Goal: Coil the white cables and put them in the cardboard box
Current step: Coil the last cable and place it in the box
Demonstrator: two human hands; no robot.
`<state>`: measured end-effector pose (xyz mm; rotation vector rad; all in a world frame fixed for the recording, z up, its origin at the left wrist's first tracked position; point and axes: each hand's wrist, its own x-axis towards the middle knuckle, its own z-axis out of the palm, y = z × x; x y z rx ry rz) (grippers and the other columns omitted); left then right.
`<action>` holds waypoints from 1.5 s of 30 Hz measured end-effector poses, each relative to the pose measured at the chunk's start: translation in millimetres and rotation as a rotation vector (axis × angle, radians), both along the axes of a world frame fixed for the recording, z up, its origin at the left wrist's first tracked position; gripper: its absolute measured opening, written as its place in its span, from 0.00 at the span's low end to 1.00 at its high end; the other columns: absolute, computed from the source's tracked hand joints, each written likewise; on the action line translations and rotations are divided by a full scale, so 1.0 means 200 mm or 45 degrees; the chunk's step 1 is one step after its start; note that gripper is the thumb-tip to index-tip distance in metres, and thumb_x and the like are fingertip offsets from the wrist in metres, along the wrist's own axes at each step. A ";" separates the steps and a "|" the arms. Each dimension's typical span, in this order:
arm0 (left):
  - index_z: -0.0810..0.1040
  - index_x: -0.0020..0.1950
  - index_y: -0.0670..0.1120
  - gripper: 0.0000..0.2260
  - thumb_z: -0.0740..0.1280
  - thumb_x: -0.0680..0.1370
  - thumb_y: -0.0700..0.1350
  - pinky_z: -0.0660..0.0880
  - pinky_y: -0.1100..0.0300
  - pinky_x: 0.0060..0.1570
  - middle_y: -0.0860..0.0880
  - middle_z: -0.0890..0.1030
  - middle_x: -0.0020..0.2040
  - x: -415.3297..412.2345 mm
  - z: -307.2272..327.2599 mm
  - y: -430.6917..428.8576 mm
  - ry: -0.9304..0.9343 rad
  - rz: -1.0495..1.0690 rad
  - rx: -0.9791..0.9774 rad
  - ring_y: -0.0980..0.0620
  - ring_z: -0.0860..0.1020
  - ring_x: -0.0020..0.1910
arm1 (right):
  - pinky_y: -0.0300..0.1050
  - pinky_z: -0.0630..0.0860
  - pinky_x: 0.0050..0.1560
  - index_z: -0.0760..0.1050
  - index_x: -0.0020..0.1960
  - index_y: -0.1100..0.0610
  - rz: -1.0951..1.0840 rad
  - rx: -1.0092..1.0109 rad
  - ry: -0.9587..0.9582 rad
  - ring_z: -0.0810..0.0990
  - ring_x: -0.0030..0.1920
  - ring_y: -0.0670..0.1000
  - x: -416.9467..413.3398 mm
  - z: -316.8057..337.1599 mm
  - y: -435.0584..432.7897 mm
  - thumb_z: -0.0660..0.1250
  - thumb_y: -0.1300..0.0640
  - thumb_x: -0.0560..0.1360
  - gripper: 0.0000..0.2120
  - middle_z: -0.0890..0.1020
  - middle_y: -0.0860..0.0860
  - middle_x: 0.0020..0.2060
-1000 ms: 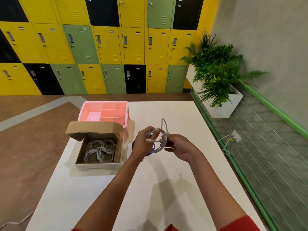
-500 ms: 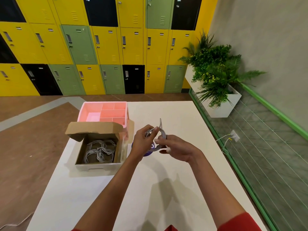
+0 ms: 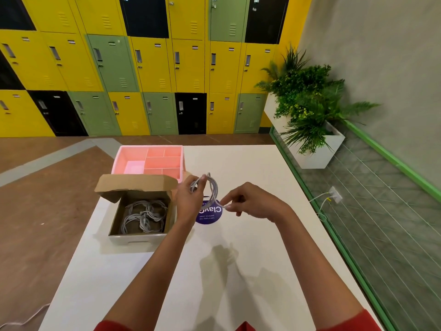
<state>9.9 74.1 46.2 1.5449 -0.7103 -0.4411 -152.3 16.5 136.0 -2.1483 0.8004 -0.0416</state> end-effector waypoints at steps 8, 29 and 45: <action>0.80 0.46 0.44 0.11 0.66 0.78 0.51 0.72 0.57 0.40 0.46 0.81 0.40 0.05 -0.02 0.00 -0.023 0.044 -0.019 0.53 0.76 0.39 | 0.33 0.71 0.37 0.82 0.56 0.57 0.065 -0.106 -0.192 0.73 0.37 0.43 -0.03 0.12 0.00 0.66 0.61 0.78 0.10 0.74 0.45 0.38; 0.72 0.43 0.47 0.05 0.64 0.78 0.46 0.56 0.70 0.17 0.55 0.67 0.24 -0.02 0.15 0.03 0.901 -0.419 -0.315 0.61 0.57 0.20 | 0.55 0.72 0.55 0.80 0.42 0.43 -0.489 -0.288 -0.220 0.72 0.40 0.44 -0.15 -0.12 -0.22 0.67 0.59 0.77 0.11 0.74 0.45 0.41; 0.72 0.38 0.47 0.13 0.76 0.68 0.37 0.68 0.64 0.24 0.51 0.69 0.25 -0.14 0.15 -0.01 0.607 -0.138 -0.232 0.53 0.66 0.23 | 0.36 0.73 0.41 0.77 0.50 0.59 -0.679 -0.676 -0.867 0.76 0.41 0.45 0.06 -0.26 0.03 0.65 0.65 0.77 0.04 0.76 0.50 0.45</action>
